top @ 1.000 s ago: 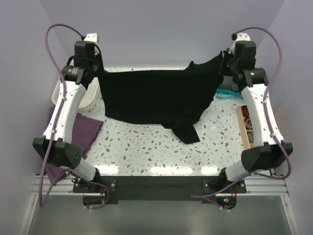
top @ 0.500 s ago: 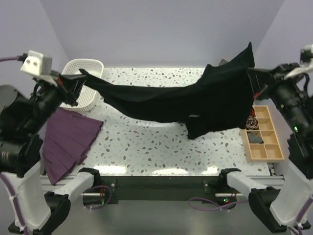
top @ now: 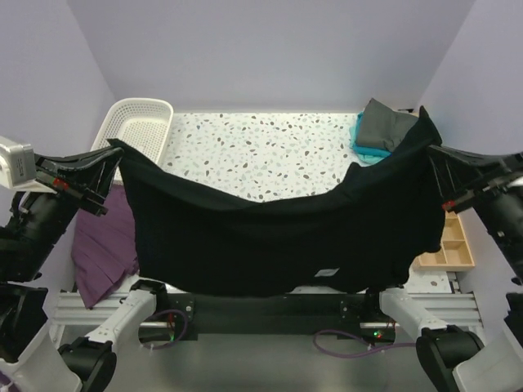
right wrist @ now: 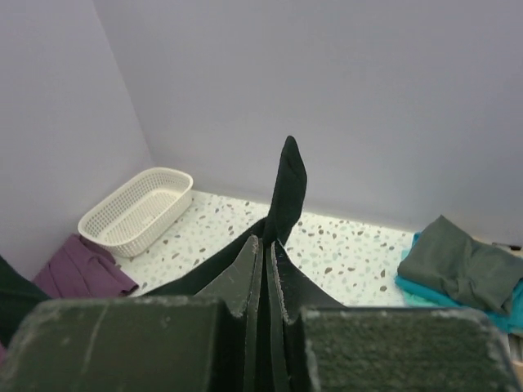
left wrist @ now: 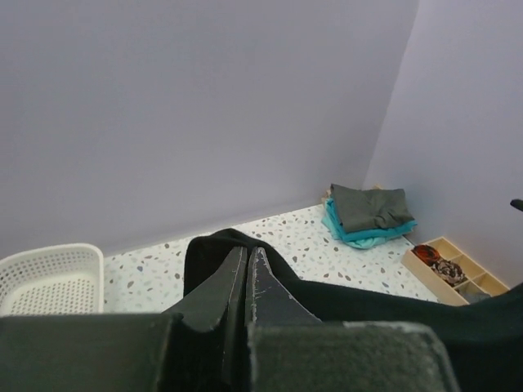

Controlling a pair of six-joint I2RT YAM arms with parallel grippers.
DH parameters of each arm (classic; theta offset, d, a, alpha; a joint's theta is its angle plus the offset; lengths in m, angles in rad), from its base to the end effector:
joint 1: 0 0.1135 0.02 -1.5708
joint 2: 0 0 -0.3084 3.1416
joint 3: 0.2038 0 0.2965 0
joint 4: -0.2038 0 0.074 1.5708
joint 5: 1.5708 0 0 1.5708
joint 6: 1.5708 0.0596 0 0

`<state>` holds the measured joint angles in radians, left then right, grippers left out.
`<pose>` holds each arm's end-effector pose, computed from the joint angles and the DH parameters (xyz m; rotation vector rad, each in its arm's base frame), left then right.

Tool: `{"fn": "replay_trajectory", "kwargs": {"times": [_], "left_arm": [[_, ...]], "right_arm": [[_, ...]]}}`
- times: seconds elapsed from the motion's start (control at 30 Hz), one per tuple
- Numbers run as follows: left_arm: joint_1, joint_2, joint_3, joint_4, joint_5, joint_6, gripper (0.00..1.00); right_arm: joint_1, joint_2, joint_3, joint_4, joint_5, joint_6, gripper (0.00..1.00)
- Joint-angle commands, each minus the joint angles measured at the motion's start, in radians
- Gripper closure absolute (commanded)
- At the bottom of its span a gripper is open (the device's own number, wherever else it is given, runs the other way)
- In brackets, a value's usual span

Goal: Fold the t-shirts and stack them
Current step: Flatten out the tshirt

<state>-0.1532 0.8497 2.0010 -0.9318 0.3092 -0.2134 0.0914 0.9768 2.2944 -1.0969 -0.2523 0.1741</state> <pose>0.0046 -0.0191 0.6632 0.2226 1.3626 -0.5159 -0.0108 0.0140 0.6940 -0.1580 1.3588 0.3933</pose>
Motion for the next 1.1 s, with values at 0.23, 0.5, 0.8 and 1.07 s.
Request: {"fn": "replay_trajectory", "kwargs": {"times": [0.23, 0.5, 0.8, 1.07], "left_arm": [[-0.003, 0.087, -0.464, 0.235, -0.361, -0.102, 1.00], [-0.003, 0.340, -0.766, 0.539, -0.464, -0.213, 1.00], [0.001, 0.753, -0.662, 0.694, -0.572, -0.216, 1.00], [0.007, 1.061, -0.449, 0.738, -0.553, -0.164, 1.00]], "right_arm": [[-0.002, 0.172, -0.498, 0.348, 0.125, 0.071, 1.00], [-0.002, 0.439, -0.616, 0.543, 0.166, 0.114, 1.00], [-0.002, 0.905, -0.407, 0.626, 0.154, 0.128, 1.00], [-0.002, 1.280, 0.037, 0.539, 0.104, 0.133, 1.00]]}}
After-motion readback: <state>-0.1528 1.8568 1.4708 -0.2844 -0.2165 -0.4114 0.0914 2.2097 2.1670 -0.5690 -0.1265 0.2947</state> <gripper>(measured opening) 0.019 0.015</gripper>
